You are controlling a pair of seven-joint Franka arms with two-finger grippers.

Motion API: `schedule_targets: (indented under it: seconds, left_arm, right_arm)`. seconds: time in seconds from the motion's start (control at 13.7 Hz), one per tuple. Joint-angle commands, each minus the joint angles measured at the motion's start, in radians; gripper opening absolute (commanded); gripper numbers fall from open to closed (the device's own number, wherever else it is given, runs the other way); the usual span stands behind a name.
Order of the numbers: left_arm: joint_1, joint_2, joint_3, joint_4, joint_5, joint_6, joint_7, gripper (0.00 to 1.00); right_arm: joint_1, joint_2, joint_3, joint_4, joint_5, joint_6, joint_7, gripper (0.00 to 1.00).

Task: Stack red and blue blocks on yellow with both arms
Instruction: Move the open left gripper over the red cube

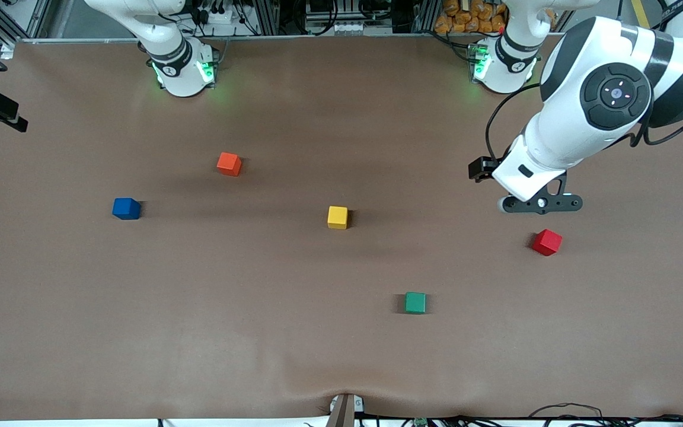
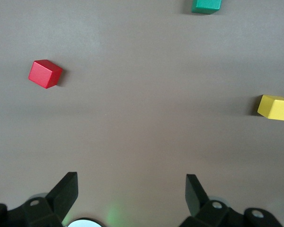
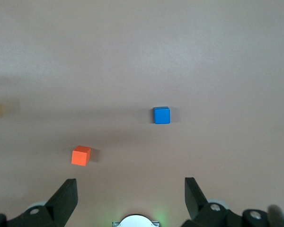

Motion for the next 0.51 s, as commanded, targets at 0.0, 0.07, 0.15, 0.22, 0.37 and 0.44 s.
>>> schedule_targets:
  seconds: [0.0, 0.07, 0.15, 0.22, 0.37, 0.44]
  left_arm:
    - [-0.002, 0.007, 0.001, 0.025, 0.020, -0.003, -0.022, 1.00]
    - [-0.003, 0.001, 0.001, 0.025, 0.019, -0.003, -0.026, 1.00]
    - [-0.002, -0.002, -0.002, 0.025, 0.017, -0.003, -0.052, 1.00]
    - [-0.002, -0.002, -0.004, 0.025, 0.019, -0.003, -0.081, 1.00]
    - [-0.005, -0.002, -0.005, 0.022, 0.020, -0.003, -0.092, 1.00]
    - [-0.005, -0.003, -0.005, 0.022, 0.020, -0.003, -0.094, 1.00]
  right_arm:
    - [-0.017, -0.002, 0.009, -0.001, 0.014, 0.004, -0.007, 1.00]
    - [-0.017, 0.000, 0.009, -0.001, 0.014, 0.004, -0.007, 1.00]
    - [-0.022, 0.000, 0.009, -0.001, 0.015, 0.004, -0.007, 1.00]
    - [-0.024, 0.000, 0.009, -0.001, 0.015, 0.002, -0.007, 1.00]
    - [-0.022, 0.000, 0.009, -0.002, 0.015, 0.001, -0.007, 1.00]
    - [-0.022, 0.000, 0.009, -0.002, 0.015, 0.001, -0.007, 1.00]
